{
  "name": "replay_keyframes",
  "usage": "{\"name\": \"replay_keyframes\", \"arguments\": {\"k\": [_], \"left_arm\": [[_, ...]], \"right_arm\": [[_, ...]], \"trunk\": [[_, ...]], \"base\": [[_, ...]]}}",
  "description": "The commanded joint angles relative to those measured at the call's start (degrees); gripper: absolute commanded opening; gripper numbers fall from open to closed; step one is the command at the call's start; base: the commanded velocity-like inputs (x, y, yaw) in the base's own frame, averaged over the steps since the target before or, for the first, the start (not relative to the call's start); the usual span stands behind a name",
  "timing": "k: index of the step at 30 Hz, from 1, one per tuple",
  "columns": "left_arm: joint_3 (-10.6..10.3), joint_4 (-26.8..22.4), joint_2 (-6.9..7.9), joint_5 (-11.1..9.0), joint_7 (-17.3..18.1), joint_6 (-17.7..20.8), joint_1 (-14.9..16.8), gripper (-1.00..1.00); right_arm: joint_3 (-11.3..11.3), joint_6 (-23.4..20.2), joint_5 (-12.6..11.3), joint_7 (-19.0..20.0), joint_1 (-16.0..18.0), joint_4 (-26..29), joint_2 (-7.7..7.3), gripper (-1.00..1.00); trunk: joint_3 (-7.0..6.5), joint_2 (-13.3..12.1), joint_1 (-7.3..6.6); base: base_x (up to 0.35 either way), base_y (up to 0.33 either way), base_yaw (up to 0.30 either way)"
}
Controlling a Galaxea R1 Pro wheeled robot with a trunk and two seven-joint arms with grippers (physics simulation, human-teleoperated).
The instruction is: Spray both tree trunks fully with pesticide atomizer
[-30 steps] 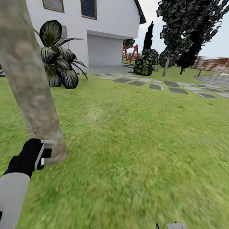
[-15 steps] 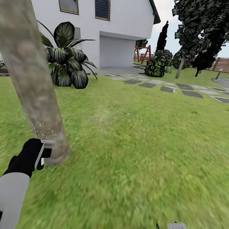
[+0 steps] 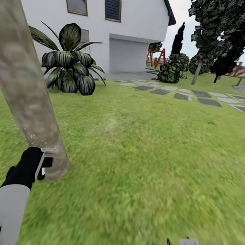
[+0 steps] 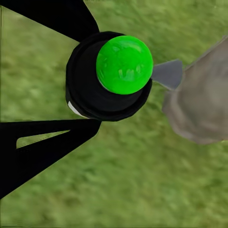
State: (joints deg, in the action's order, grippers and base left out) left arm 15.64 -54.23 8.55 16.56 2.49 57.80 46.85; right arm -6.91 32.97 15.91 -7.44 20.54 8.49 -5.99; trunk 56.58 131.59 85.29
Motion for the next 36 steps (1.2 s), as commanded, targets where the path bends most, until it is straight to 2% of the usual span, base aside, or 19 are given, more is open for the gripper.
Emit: {"name": "replay_keyframes", "arguments": {"k": [1,3,5,9,14,21,36], "left_arm": [[0.9,-0.1,-0.03,0.3,0.2,0.2,0.0,-1.0],[2.3,-0.2,0.06,0.4,0.2,0.0,-0.3,-1.0],[2.8,-0.2,0.24,0.5,0.2,-0.1,-0.5,-1.0],[3.0,-0.2,0.72,0.6,0.1,-0.4,-0.8,-1.0],[2.8,0.6,0.19,0.2,-0.1,-0.7,-1.1,-1.0],[2.4,0.0,0.06,0.1,-0.1,-0.7,-1.1,-1.0],[2.5,-0.2,-0.07,0.1,0.0,-0.5,-0.3,-1.0]], "right_arm": [[-0.4,0.2,0.6,-0.2,0.0,0.0,0.01,1.0],[-0.4,0.2,0.6,-0.2,0.0,0.0,0.01,1.0],[-0.4,0.2,0.6,-0.2,0.0,0.0,0.01,1.0],[-0.4,0.2,0.6,-0.2,0.0,0.0,0.01,1.0],[-0.4,0.2,0.6,-0.2,0.0,0.0,0.01,1.0],[-0.4,0.2,0.6,-0.2,0.0,0.0,0.01,1.0],[-0.4,0.2,0.6,-0.2,0.0,0.0,0.01,1.0]], "trunk": [[0.05,0.0,0.02],[0.05,0.0,0.02],[0.05,0.0,0.02],[0.05,0.0,0.02],[0.05,0.0,0.02],[0.05,0.0,0.02],[0.05,0.0,0.02]], "base": [[0.267,-0.167,0.269],[0.219,-0.104,0.274],[0.073,-0.024,0.277],[0.013,-0.004,0.278],[0.032,-0.023,0.248],[0.157,-0.201,0.023],[0.009,-0.273,0.003]]}}
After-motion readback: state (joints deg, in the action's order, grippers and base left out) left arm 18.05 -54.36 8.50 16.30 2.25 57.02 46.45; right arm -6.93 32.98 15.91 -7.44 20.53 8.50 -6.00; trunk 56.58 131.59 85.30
